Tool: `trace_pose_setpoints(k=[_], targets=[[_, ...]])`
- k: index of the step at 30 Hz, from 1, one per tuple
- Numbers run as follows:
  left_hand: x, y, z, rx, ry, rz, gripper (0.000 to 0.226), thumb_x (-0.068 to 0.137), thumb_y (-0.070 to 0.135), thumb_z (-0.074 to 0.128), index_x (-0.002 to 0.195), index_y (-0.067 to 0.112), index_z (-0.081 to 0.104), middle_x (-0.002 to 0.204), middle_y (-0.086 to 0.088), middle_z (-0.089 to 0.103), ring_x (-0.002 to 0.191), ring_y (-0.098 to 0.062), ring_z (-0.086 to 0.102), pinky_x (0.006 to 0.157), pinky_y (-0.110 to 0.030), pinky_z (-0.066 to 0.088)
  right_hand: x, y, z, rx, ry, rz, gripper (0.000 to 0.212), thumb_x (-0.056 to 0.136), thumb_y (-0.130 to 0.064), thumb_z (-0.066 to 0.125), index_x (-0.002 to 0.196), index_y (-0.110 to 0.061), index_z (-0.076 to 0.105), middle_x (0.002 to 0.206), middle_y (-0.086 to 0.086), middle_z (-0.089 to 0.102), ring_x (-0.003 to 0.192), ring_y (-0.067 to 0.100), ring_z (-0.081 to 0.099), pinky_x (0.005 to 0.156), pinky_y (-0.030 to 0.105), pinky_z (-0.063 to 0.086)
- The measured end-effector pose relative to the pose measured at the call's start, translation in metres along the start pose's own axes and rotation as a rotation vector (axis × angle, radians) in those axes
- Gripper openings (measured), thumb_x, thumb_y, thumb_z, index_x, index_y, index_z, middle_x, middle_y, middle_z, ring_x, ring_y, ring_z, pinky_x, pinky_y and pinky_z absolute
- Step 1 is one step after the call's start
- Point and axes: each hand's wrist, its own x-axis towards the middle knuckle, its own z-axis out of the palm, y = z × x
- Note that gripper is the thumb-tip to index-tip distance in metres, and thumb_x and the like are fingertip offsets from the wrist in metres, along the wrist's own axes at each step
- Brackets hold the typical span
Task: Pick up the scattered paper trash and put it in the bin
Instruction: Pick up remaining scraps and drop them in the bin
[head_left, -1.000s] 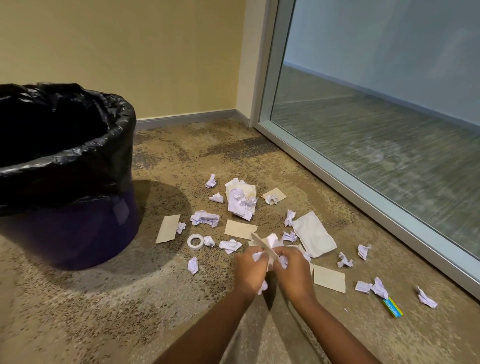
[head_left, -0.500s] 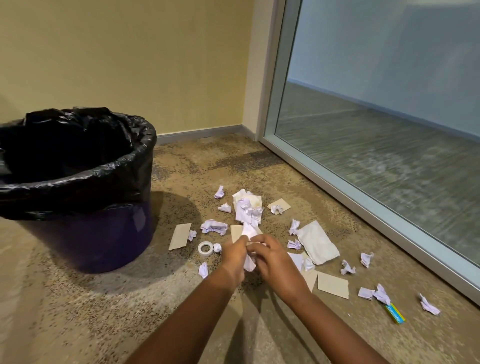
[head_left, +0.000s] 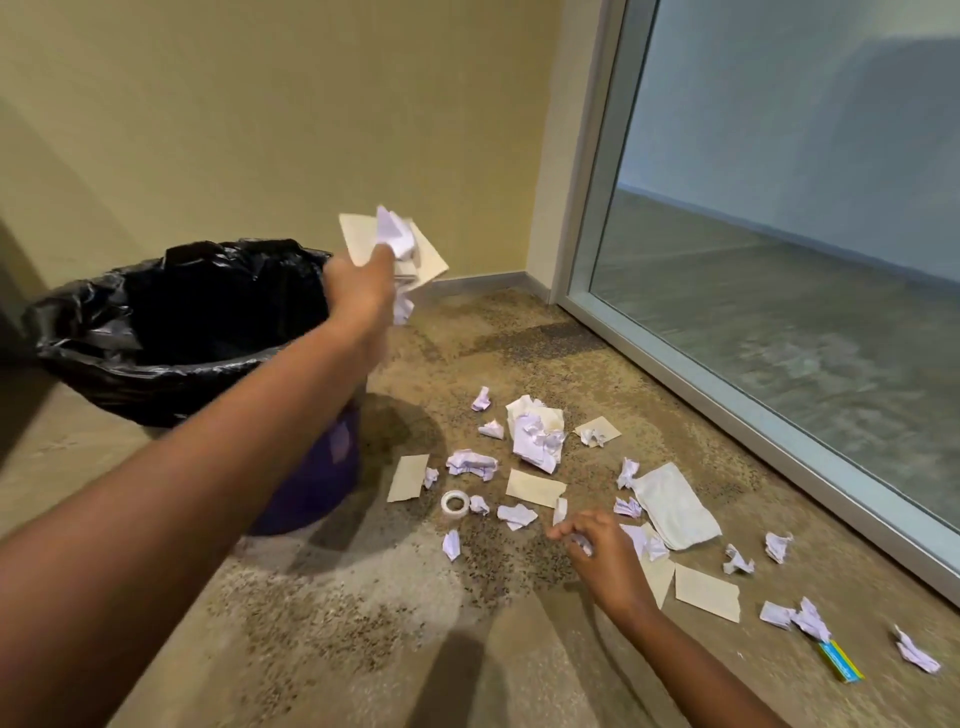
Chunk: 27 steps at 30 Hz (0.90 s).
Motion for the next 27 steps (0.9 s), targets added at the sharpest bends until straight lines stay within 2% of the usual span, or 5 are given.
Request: trace_pose_setpoints(k=[3,7,14,22,27], targets=[[0.021,0.029,-0.022,0.064,0.139,0.115,0.041,0.097,0.016,0.044,0.135,0.003,0.038,0.118,-0.007,0.053,0.101,-0.019,0.056,0.073,-0.028,0.053,-0.002,0.009,0.004,-0.025,0.001,0.034,0.032,0.085,0.001,0.055,0.073,-0.028,0.059,0.093,0.004,0.059,0.088,0.011,0.048,0.069,-0.001,0.031],[0.052,0.028,-0.052,0.07,0.302,0.033,0.044,0.098,0.018,0.045,0.139,0.007,0.034,0.141,-0.009,0.045,0.124,-0.023,0.052,0.096,-0.033,0.051,-0.003,0.014,0.007,-0.039,-0.015,0.048,0.03,0.081,0.01,0.05,0.078,-0.018,0.061,0.091,0.007,0.057,0.081,0.009,0.047,0.062,-0.002,0.035],[0.07,-0.017,-0.099,0.506,0.249,-0.22,0.054,0.088,0.021,0.054,0.137,0.002,0.041,0.146,-0.018,0.038,0.124,-0.035,0.049,0.105,-0.038,0.043,-0.008,0.019,0.022,-0.036,-0.056,0.096,0.047,0.079,0.015,0.046,0.062,-0.029,0.053,0.082,-0.004,0.047,0.077,0.008,0.047,0.055,0.001,0.04],[0.017,-0.019,-0.069,1.125,0.193,0.387,0.045,0.093,0.021,0.045,0.136,0.01,0.04,0.144,-0.018,0.036,0.139,-0.032,0.027,0.114,-0.051,0.018,-0.015,0.027,0.023,-0.049,-0.092,0.148,0.041,0.078,0.013,0.055,0.057,-0.023,0.055,0.077,-0.007,0.048,0.072,0.003,0.048,0.051,0.009,0.039],[-0.021,-0.057,-0.045,1.316,-0.093,0.769,0.048,0.094,0.017,0.042,0.142,0.014,0.033,0.157,-0.011,0.018,0.149,-0.026,0.004,0.12,-0.041,-0.001,-0.016,0.042,0.009,-0.135,-0.112,0.176,0.046,0.078,0.01,0.058,0.058,-0.031,0.052,0.087,0.006,0.052,0.083,0.018,0.054,0.06,0.013,0.046]])
